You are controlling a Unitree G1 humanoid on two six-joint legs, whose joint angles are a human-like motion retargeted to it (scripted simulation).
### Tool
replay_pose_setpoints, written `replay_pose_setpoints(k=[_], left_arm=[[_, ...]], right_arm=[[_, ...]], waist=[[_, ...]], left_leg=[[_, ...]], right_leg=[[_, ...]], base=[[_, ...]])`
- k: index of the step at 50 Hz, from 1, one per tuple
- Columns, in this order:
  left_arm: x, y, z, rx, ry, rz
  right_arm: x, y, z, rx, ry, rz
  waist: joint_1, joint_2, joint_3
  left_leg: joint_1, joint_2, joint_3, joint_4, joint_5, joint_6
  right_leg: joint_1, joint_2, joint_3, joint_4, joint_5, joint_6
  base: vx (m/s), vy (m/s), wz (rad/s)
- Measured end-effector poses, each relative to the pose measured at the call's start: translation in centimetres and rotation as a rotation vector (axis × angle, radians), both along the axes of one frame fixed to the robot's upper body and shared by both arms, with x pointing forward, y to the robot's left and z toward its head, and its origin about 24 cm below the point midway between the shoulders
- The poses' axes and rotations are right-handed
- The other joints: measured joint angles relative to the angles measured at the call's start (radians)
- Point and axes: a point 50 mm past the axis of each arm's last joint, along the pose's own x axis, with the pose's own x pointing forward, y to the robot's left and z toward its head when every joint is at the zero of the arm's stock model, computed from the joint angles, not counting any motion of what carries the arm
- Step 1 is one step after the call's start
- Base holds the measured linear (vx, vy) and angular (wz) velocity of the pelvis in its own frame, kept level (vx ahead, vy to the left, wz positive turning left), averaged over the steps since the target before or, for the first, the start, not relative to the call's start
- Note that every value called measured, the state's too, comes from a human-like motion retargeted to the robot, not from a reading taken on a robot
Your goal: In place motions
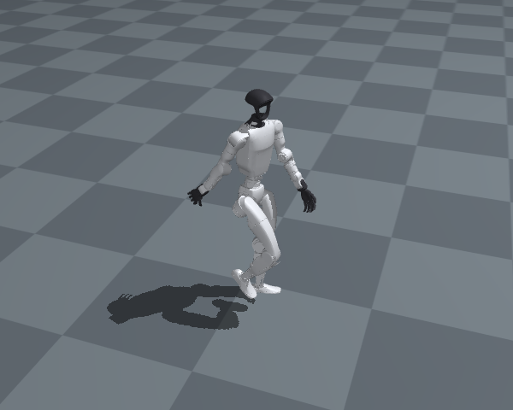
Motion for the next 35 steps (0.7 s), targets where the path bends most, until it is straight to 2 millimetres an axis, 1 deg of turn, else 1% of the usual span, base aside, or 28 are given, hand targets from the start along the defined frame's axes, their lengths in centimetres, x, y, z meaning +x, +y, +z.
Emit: replay_pose_setpoints(k=[2,3,5,7,8,9,10,11,12,13,14,15,16,17,18,19,20,22,23,24,25,28,30,33,35], left_arm=[[0.4,0.0,0.3,-0.002,-0.019,-0.021],[0.1,0.0,0.1,-0.009,-0.009,-0.024],[-1.3,-0.6,-0.8,-0.029,0.034,-0.019],[-4.2,-1.1,-2.2,-0.062,0.117,0.018],[-5.8,-1.6,-2.9,-0.081,0.162,0.036],[-7.6,-2.0,-3.6,-0.103,0.213,0.060],[-9.5,-2.5,-4.3,-0.125,0.268,0.086],[-11.9,-2.8,-4.9,-0.143,0.331,0.126],[-14.4,-3.1,-5.3,-0.159,0.397,0.169],[-17.0,-3.4,-5.6,-0.170,0.467,0.217],[-19.1,-3.6,-5.7,-0.175,0.529,0.264],[-20.9,-3.7,-5.7,-0.177,0.587,0.310],[-21.8,-3.7,-5.6,-0.171,0.619,0.374],[-22.8,-3.6,-5.5,-0.165,0.647,0.447],[-23.9,-3.5,-5.3,-0.163,0.669,0.538],[-25.0,-3.3,-5.2,-0.177,0.692,0.602],[-26.1,-3.2,-5.0,-0.199,0.714,0.653],[-28.3,-3.6,-4.6,-0.242,0.780,0.675],[-29.4,-3.6,-4.3,-0.240,0.820,0.670],[-30.8,-3.5,-4.0,-0.229,0.861,0.662],[-32.2,-3.4,-3.6,-0.214,0.902,0.652],[-36.0,-3.5,-2.2,-0.194,1.001,0.641],[-37.7,-3.9,-1.6,-0.194,1.044,0.659],[-37.7,-4.4,-1.6,-0.202,1.051,0.702],[-37.0,-4.4,-1.9,-0.208,1.031,0.714]], right_arm=[[-0.6,0.4,0.2,-0.010,0.001,-0.028],[-0.6,0.5,0.2,-0.015,0.004,-0.036],[-0.9,0.6,0.3,-0.021,0.009,-0.046],[0.6,0.5,-0.4,-0.012,-0.021,-0.038],[1.5,0.5,-0.8,-0.004,-0.047,-0.026],[2.7,0.5,-1.4,0.006,-0.082,-0.008],[4.0,0.6,-2.0,0.017,-0.121,0.014],[5.6,0.7,-2.6,0.033,-0.166,0.044],[7.3,0.9,-3.1,0.049,-0.212,0.073],[9.1,1.2,-3.7,0.069,-0.259,0.100],[11.6,1.6,-4.3,0.094,-0.325,0.118],[14.6,2.1,-4.9,0.123,-0.401,0.133],[18.3,2.7,-5.3,0.148,-0.516,0.151],[22.1,3.3,-5.4,0.176,-0.632,0.179],[25.8,3.8,-5.0,0.208,-0.747,0.224],[29.4,4.4,-4.3,0.237,-0.857,0.269],[32.8,4.9,-3.3,0.266,-0.965,0.317],[37.8,6.1,-1.2,0.278,-1.151,0.386],[39.7,6.6,-0.1,0.269,-1.237,0.400],[41.1,7.1,0.8,0.262,-1.312,0.401],[42.3,7.5,1.7,0.256,-1.381,0.397],[43.9,8.5,3.2,0.298,-1.498,0.356],[44.5,9.6,3.8,0.351,-1.540,0.333],[44.5,10.9,4.1,0.422,-1.557,0.345],[43.6,11.2,3.5,0.438,-1.532,0.371]], waist=[[0.014,-0.035,0.030],[0.027,-0.046,0.036],[0.049,-0.045,0.017],[0.052,-0.061,0.007],[0.043,-0.065,0.002],[0.040,-0.075,-0.001],[0.040,-0.087,-0.004],[0.061,-0.095,-0.009],[0.080,-0.102,-0.019],[0.094,-0.107,-0.040],[0.101,-0.127,-0.059],[0.105,-0.153,-0.078],[0.089,-0.150,-0.045],[0.087,-0.162,-0.009],[0.112,-0.204,0.034],[0.120,-0.239,0.071],[0.122,-0.270,0.105],[0.154,-0.318,0.159],[0.165,-0.326,0.172],[0.174,-0.326,0.169],[0.183,-0.323,0.158],[0.210,-0.325,0.105],[0.210,-0.324,0.086],[0.192,-0.307,0.073],[0.184,-0.291,0.059]], left_leg=[[0.046,-0.024,0.012,-0.009,-0.002,-0.003],[0.065,-0.034,0.025,-0.014,-0.003,-0.004],[0.076,-0.038,0.042,-0.019,-0.008,-0.007],[0.096,-0.069,0.041,-0.008,-0.030,-0.004],[0.096,-0.084,0.020,0.004,-0.041,0.000],[0.097,-0.101,0.006,0.022,-0.053,0.001],[0.099,-0.120,-0.004,0.042,-0.065,0.002],[0.101,-0.128,0.011,0.073,-0.067,0.001],[0.095,-0.136,0.030,0.111,-0.049,-0.002],[0.071,-0.141,0.061,0.163,0.011,-0.004],[-0.009,-0.139,0.091,0.271,0.109,-0.001],[-0.116,-0.134,0.121,0.407,0.225,0.005],[-0.209,-0.144,0.076,0.508,0.327,0.067],[-0.291,-0.145,0.068,0.618,0.377,0.129],[-0.353,-0.130,0.133,0.744,0.320,0.190],[-0.399,-0.106,0.170,0.849,0.259,0.212],[-0.437,-0.079,0.191,0.943,0.198,0.213],[-0.536,-0.061,0.219,1.101,0.113,0.213],[-0.611,-0.062,0.203,1.178,0.079,0.213],[-0.689,-0.062,0.187,1.242,0.050,0.213],[-0.767,-0.062,0.171,1.299,0.025,0.213],[-0.908,-0.058,0.172,1.386,-0.017,0.213],[-0.933,-0.066,0.175,1.390,-0.012,0.213],[-0.825,-0.048,0.170,1.325,0.002,0.213],[-0.691,-0.035,0.174,1.236,0.010,0.213]], right_leg=[[0.108,-0.018,0.017,-0.098,0.003,-0.008],[0.168,-0.015,0.033,-0.164,0.008,-0.005],[0.282,0.001,0.053,-0.324,0.025,0.002],[0.468,-0.005,0.064,-0.577,0.047,0.014],[0.551,-0.019,0.039,-0.701,0.060,0.014],[0.632,-0.034,0.013,-0.819,0.010,0.030],[0.713,-0.051,-0.014,-0.935,-0.071,0.053],[0.766,-0.087,-0.084,-1.011,-0.159,0.034],[0.804,-0.116,-0.136,-1.083,-0.218,0.012],[0.811,-0.129,-0.155,-1.144,-0.218,-0.014],[0.794,-0.157,-0.157,-1.175,-0.209,-0.015],[0.766,-0.192,-0.150,-1.190,-0.195,-0.003],[0.757,-0.186,-0.166,-1.191,-0.189,-0.002],[0.751,-0.196,-0.175,-1.187,-0.183,-0.004],[0.752,-0.236,-0.170,-1.173,-0.178,-0.011],[0.763,-0.255,-0.171,-1.172,-0.180,-0.027],[0.778,-0.263,-0.175,-1.176,-0.185,-0.048],[0.789,-0.302,-0.162,-1.172,-0.184,-0.073],[0.786,-0.307,-0.173,-1.169,-0.183,-0.087],[0.776,-0.306,-0.190,-1.167,-0.180,-0.099],[0.763,-0.301,-0.209,-1.166,-0.175,-0.111],[0.727,-0.305,-0.249,-1.157,-0.172,-0.131],[0.718,-0.304,-0.248,-1.150,-0.172,-0.132],[0.737,-0.282,-0.247,-1.156,-0.179,-0.122],[0.761,-0.263,-0.239,-1.166,-0.183,-0.108]], base=[[0.01,-0.01,-0.31],[0.05,0.02,-0.54],[0.12,0.05,-0.52],[0.14,0.06,-0.06],[0.11,0.04,0.33],[0.10,0.04,0.38],[0.14,0.05,-0.19],[0.15,0.03,-0.60],[0.10,-0.02,-0.83],[-0.08,-0.08,-0.39],[-0.30,-0.13,0.15],[-0.54,-0.15,1.00],[-0.64,-0.18,1.26],[-0.64,-0.28,0.71],[-0.50,-0.40,-0.05],[-0.35,-0.51,-0.40],[-0.18,-0.56,-0.26],[-0.04,-0.54,-0.18],[0.04,-0.42,0.22],[0.09,-0.29,0.49],[0.15,-0.16,0.40],[0.20,-0.05,0.19],[0.08,0.08,0.01],[0.07,0.14,-0.14],[0.19,0.25,-0.36]])
